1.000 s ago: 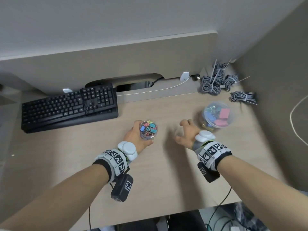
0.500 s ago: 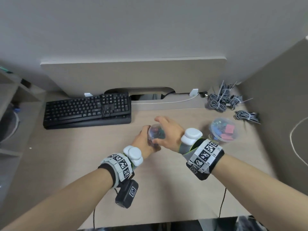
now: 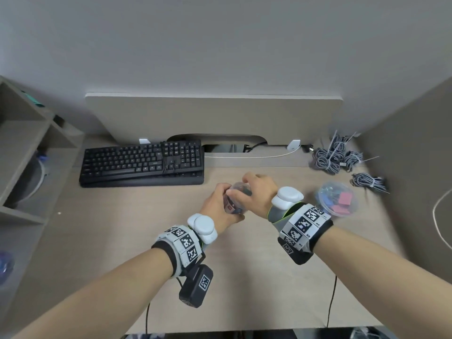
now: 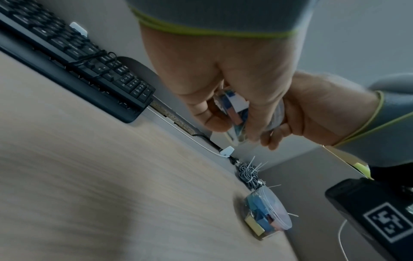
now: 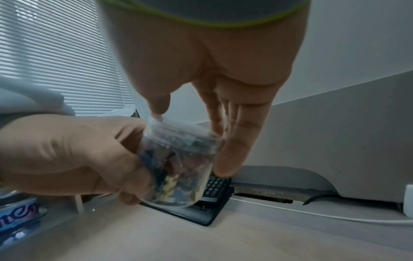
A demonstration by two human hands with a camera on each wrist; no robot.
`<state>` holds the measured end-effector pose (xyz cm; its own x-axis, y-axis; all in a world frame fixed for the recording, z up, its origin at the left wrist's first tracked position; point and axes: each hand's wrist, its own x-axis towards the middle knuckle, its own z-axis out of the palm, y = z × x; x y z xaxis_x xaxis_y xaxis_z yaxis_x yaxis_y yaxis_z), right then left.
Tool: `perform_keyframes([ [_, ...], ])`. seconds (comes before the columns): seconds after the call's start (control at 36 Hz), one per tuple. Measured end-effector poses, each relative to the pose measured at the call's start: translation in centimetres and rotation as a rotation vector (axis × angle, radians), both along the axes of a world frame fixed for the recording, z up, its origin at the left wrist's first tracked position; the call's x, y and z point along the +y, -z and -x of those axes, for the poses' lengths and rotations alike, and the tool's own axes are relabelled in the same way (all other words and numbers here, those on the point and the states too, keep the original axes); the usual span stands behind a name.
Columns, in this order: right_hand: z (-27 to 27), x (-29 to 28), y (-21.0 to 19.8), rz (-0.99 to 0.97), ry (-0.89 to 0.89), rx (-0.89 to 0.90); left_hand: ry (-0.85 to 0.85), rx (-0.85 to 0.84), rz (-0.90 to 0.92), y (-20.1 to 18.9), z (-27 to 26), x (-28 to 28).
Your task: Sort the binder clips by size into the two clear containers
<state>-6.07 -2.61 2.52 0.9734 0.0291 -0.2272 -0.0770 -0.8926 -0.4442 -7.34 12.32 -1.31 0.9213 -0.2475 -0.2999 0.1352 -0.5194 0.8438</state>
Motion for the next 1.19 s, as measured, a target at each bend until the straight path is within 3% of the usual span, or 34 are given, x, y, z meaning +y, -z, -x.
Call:
perform_keyframes([
  [0.19, 0.3, -1.7, -0.8, -0.006, -0.117, 0.119, 0.064, 0.009, -0.012, 0.2, -0.3, 0.1],
  [0.42, 0.7, -1.8, 0.0, 0.028, 0.116, 0.155, 0.109, 0.012, -0.028, 0.9, -0.2, -1.9],
  [0.67, 3.1, -5.8, 3.3, -0.061, 0.252, 0.253, 0.271, 0.034, -0.146, 3.5, -0.3, -5.4],
  [0.97, 7.5, -14.7, 9.2, 0.281, 0.232, 0.308, 0.344, 0.113, -0.388, 6.9, -0.1, -6.9],
  [1.19, 8.0, -16.9, 12.8, 0.275, 0.157, 0.337, 0.326, 0.133, -0.418, 7.3, -0.8, -8.1],
])
